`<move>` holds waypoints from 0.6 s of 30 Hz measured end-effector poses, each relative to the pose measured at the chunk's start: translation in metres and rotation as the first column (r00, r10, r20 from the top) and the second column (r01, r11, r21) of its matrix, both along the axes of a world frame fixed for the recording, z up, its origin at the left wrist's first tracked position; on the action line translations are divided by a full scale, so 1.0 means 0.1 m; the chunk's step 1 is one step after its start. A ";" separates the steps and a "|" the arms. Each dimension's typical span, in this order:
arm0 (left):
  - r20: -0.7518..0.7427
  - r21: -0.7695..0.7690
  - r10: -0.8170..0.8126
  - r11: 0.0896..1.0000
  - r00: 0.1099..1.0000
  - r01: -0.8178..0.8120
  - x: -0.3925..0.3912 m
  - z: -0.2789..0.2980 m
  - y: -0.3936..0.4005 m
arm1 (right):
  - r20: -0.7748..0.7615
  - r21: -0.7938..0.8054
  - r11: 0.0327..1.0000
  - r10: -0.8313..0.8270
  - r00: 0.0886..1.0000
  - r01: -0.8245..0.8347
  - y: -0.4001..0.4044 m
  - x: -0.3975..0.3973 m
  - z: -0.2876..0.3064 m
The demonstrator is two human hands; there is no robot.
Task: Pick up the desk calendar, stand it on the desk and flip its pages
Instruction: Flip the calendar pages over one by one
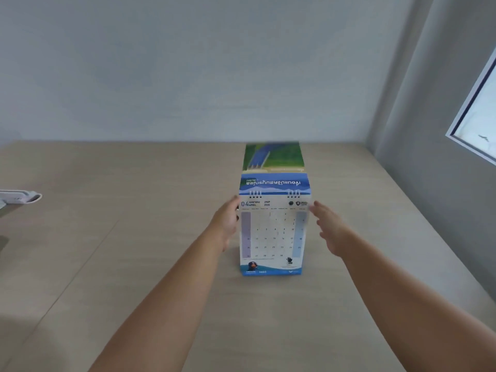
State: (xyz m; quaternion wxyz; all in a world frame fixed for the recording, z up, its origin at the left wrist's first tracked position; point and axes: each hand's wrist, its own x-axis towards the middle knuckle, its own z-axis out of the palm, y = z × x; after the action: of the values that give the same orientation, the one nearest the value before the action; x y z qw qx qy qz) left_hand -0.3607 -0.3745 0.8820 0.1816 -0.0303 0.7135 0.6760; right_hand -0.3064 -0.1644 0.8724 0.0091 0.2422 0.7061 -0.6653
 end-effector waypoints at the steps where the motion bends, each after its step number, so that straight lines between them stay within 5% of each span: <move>1: -0.002 -0.039 -0.034 0.999 0.999 0.034 0.05 -0.08 0.00 | 0.030 0.004 0.999 0.053 0.998 -0.053 -0.04 0.03 -0.04; 11: -0.079 -0.301 -0.180 0.942 0.981 0.148 0.32 -0.46 -0.01 | 0.027 0.059 0.987 0.148 0.989 -0.150 -0.18 0.10 -0.31; 18: -0.096 -0.314 -0.138 0.944 0.986 0.101 0.34 -0.43 -0.07 | 0.072 0.103 0.987 0.113 0.991 -0.120 -0.09 0.14 -0.33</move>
State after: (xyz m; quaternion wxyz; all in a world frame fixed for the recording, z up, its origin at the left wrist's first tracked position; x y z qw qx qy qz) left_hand -0.3269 -0.3812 0.8385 0.1735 0.0245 0.8200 0.5449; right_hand -0.2926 -0.1735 0.8395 0.0583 0.2223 0.7532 -0.6163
